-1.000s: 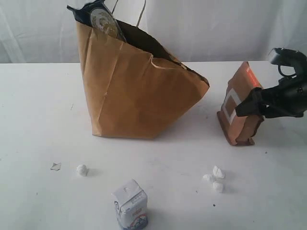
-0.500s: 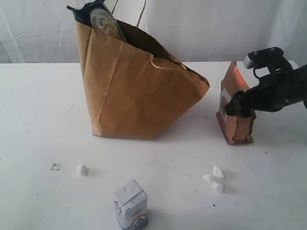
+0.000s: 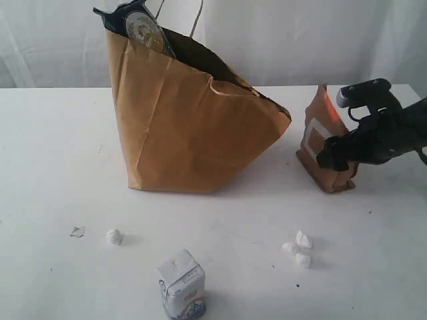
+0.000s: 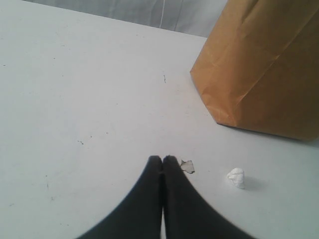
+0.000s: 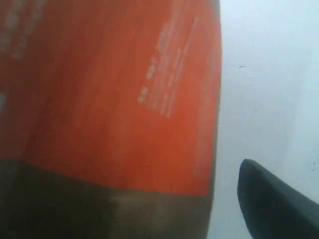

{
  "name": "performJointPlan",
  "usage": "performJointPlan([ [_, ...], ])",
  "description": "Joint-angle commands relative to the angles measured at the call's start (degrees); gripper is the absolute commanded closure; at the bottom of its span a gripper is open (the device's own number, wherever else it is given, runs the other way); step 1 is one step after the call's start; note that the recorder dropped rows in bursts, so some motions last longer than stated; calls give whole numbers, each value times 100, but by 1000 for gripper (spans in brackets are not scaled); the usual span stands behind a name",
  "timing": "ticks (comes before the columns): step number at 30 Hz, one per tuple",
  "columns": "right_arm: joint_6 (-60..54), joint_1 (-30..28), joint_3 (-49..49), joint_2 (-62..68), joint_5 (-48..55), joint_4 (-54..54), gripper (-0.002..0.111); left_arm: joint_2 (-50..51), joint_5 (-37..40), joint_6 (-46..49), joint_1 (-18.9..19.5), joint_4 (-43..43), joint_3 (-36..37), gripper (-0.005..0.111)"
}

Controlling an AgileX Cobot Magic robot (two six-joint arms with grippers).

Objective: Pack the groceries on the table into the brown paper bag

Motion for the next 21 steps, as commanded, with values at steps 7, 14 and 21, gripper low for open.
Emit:
performJointPlan([
  [7,106,52,13,131,-253,17,51,-8,-11,-21,17,-7,19,107],
  [14,550,52,13,131,-17,38,88,-8,-11,-21,17,-7,19,107],
  [21,592,52,13,-112,847,-4,108,-8,-11,-21,17,-7,19,107],
])
